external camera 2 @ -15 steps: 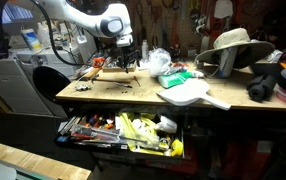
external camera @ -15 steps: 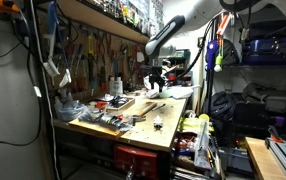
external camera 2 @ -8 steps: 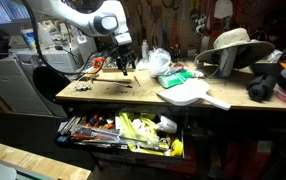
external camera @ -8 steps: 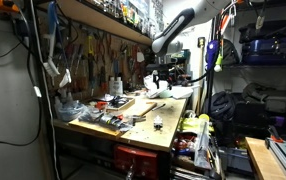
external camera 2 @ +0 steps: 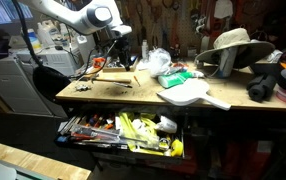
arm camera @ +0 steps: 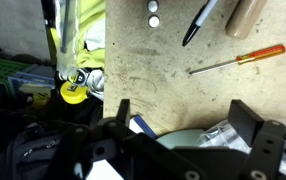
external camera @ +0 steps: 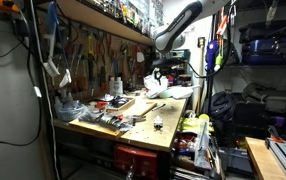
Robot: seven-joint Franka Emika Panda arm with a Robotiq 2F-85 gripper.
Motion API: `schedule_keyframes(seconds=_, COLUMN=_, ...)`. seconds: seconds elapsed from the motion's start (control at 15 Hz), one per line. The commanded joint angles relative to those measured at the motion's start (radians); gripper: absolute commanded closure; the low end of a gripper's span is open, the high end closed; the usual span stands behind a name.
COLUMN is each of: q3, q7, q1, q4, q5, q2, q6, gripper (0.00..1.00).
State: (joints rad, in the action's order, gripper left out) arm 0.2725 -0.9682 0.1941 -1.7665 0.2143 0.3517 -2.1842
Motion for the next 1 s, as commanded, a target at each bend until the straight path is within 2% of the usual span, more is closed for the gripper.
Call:
schedule_keyframes(seconds=0.0, q3=0.001, q7=0.152, q1=-0.014, q4=-0.043, q5=0.055, q2=-0.043, q6=-0.039, gripper=0.0)
schedule_keyframes(seconds=0.33, q3=-0.011, q7=0.405, q1=-0.008, q4=-0.057, q5=0.041, q2=-0.047, q6=-0.136, gripper=0.0)
schedule_keyframes(seconds=0.67, q3=-0.038, q7=0.657, q1=-0.005, q4=-0.132, q5=0.0, q2=-0.068, q6=-0.275, gripper=0.0)
schedule_keyframes(seconds=0.73, q3=-0.006, q7=0.573, q1=-0.023, q4=-0.053, q5=0.02, q2=-0.019, q6=-0.215, gripper=0.0)
schedule_keyframes(seconds=0.93, q3=-0.017, q7=0.627, q1=-0.023, q4=-0.08, q5=0.013, q2=-0.027, q6=-0.252, gripper=0.0)
